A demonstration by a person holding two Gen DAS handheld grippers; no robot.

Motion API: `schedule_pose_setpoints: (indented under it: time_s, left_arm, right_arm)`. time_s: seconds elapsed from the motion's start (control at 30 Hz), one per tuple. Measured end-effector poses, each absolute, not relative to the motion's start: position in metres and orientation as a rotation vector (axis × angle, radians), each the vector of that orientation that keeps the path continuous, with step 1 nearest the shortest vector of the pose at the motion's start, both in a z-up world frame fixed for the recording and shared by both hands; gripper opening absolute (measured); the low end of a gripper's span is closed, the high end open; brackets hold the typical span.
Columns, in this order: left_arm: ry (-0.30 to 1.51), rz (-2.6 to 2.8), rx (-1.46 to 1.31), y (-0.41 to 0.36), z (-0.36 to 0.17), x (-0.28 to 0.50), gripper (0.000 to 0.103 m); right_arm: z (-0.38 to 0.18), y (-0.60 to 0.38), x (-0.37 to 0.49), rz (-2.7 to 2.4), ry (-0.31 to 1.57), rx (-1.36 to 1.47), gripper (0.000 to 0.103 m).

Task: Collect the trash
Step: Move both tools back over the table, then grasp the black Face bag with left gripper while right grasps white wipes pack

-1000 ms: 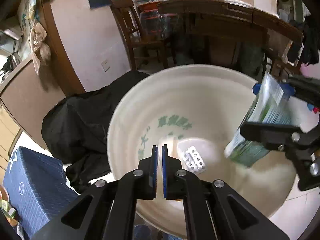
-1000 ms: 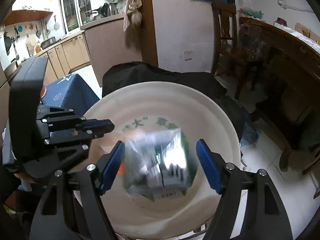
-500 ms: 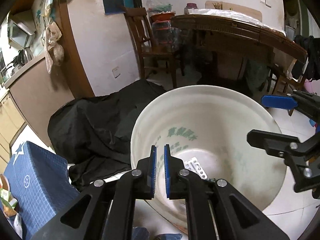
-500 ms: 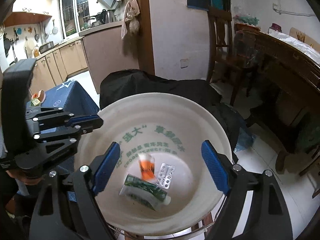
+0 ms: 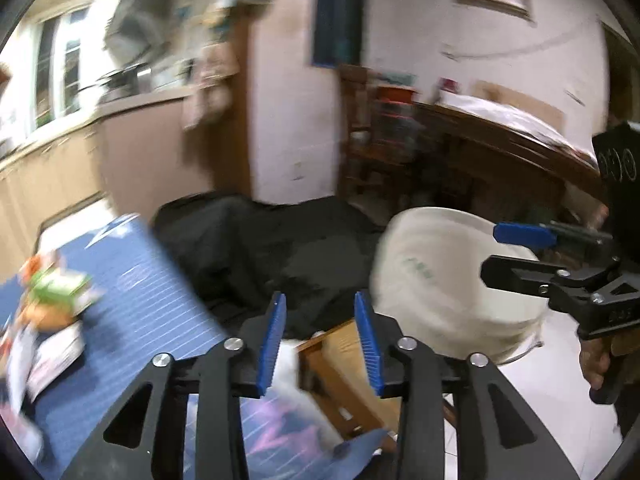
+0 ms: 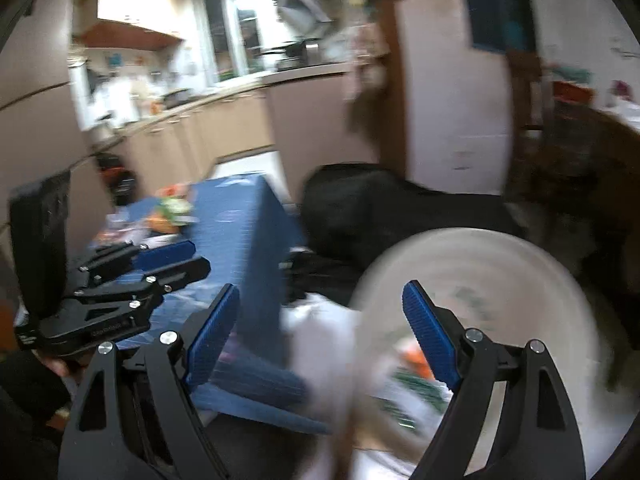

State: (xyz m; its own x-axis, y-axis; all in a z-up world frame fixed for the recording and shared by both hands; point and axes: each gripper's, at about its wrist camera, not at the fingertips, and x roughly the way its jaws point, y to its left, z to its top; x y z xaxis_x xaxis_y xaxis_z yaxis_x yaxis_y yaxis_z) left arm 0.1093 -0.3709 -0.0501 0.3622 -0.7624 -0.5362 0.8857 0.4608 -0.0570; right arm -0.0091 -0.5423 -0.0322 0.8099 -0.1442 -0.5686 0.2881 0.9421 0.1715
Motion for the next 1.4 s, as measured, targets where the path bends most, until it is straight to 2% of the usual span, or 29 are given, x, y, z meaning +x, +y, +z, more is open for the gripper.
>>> schedule_pose_setpoints:
  time_s: [0.07,0.2,0.3,0.63,1.0,1.17,1.4]
  left_arm:
    - [0.557,-0.982,0.200,-0.332,-0.054,0.127,0.048]
    - [0.647,-0.755,0.124,-0.245,-0.071,0.164,0.052]
    - [0.676,-0.599,0.072,-0.187,-0.079,0.177,0.063]
    - [0.650,-0.329,-0.051,-0.050,-0.074,0.204,0.074]
    - [0.595,-0.219,0.011,-0.005,-0.065,0.267,0.081]
    - [0.676,-0.231,-0.017,-0.001,-0.074,0.332,0.081]
    - [0.740,-0.203,-0.013,-0.010,-0.085,0.412,0.080]
  right_arm:
    - [-0.035,-0.525,0.017,-0.140,0.587,0.257,0.080]
    - [-0.050,-0.492,0.066,0.032,0.620,0.252,0.092]
    - [-0.069,-0.467,0.102,0.119,0.687,0.255,0.092]
    - [-0.092,-0.383,0.158,0.297,0.720,0.174,0.092]
    - [-0.083,-0.336,0.226,0.373,0.657,0.272,0.092]
    - [-0.079,-0.313,0.270,0.386,0.669,0.227,0.088]
    - [-0.101,-0.308,0.327,0.337,0.753,0.297,0.087]
